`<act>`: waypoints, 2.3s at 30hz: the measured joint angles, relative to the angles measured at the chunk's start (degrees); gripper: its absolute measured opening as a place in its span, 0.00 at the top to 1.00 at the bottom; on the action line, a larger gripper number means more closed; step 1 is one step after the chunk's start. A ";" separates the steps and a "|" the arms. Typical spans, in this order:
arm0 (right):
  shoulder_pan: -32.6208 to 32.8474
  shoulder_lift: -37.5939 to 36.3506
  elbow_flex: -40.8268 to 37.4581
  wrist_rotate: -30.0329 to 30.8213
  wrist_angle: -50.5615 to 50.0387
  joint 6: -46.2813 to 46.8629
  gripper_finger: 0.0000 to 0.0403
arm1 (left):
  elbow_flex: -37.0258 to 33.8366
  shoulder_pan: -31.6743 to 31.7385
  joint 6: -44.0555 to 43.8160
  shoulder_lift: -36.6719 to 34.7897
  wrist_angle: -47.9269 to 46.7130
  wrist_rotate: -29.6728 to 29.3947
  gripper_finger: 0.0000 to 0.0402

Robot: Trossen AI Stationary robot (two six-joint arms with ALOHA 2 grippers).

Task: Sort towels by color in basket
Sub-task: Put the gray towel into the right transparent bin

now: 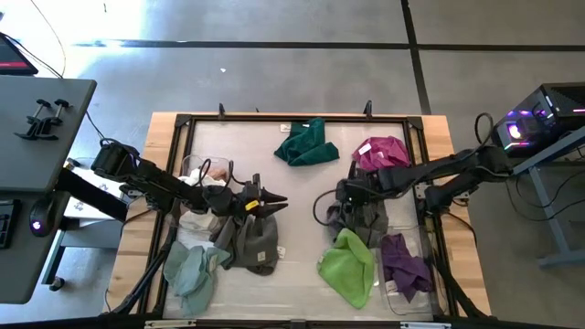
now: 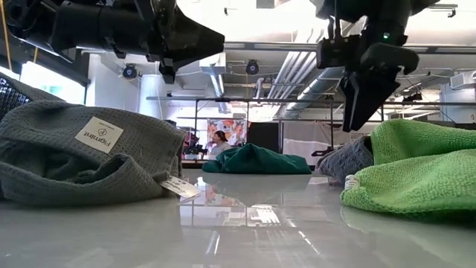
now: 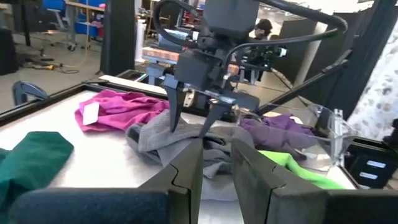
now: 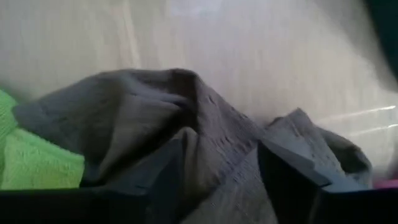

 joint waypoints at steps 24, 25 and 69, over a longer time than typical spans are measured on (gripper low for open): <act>3.43 0.99 -20.04 0.54 23.46 3.61 0.44 | 0.00 0.02 0.98 0.00 -0.20 -3.02 0.82; 3.36 1.35 -21.12 1.55 25.30 3.64 0.47 | 0.00 0.02 1.00 0.00 -0.20 -3.02 0.82; 3.26 24.31 -24.10 19.16 101.91 -10.07 0.74 | 13.94 -1.26 3.29 5.57 -24.50 -13.39 0.82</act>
